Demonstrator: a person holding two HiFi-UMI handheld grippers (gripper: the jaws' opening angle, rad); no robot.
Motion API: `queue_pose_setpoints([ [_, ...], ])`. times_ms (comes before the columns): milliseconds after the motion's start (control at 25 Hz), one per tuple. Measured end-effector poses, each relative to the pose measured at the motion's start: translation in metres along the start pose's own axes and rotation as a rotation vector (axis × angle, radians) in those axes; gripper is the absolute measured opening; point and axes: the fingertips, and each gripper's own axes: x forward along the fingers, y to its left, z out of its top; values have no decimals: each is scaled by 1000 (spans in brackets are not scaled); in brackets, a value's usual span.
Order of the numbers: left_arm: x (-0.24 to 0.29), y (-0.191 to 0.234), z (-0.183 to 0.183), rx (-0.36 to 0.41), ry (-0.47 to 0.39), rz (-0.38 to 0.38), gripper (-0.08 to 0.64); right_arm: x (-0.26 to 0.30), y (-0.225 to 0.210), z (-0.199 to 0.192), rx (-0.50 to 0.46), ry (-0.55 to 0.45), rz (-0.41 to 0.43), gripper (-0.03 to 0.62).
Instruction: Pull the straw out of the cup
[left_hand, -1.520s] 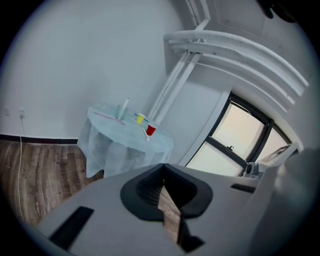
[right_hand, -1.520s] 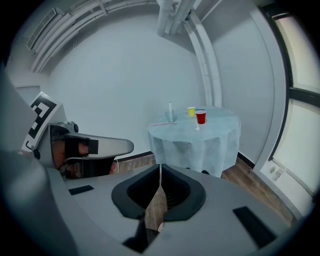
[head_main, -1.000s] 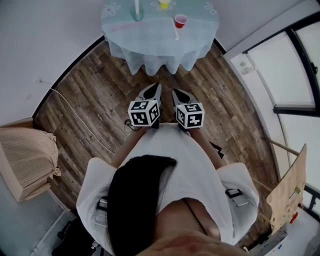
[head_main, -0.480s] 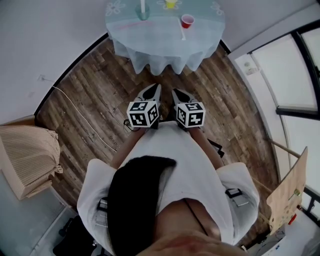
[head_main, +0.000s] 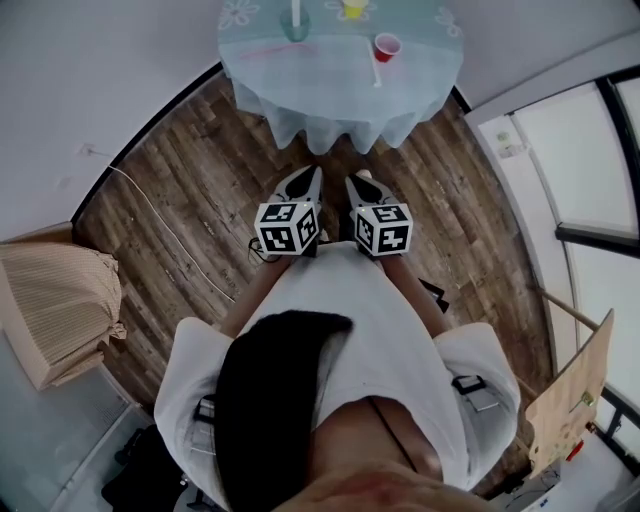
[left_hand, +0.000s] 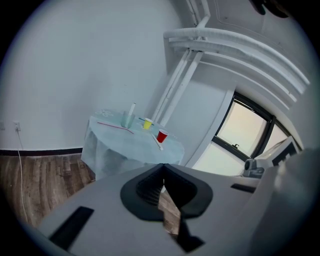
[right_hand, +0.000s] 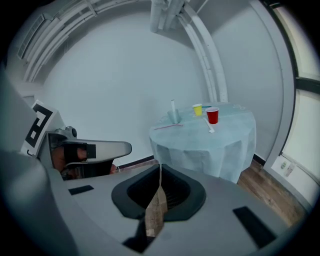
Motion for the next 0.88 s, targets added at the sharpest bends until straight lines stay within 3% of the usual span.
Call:
queue_pose_setpoints([
  [440,53,14,26,-35,19,36,10,34,-37,42,-25,20,14,35],
  [880,111,18,63,-11,27,56,9,71,-72,91,-67,32,51,35],
])
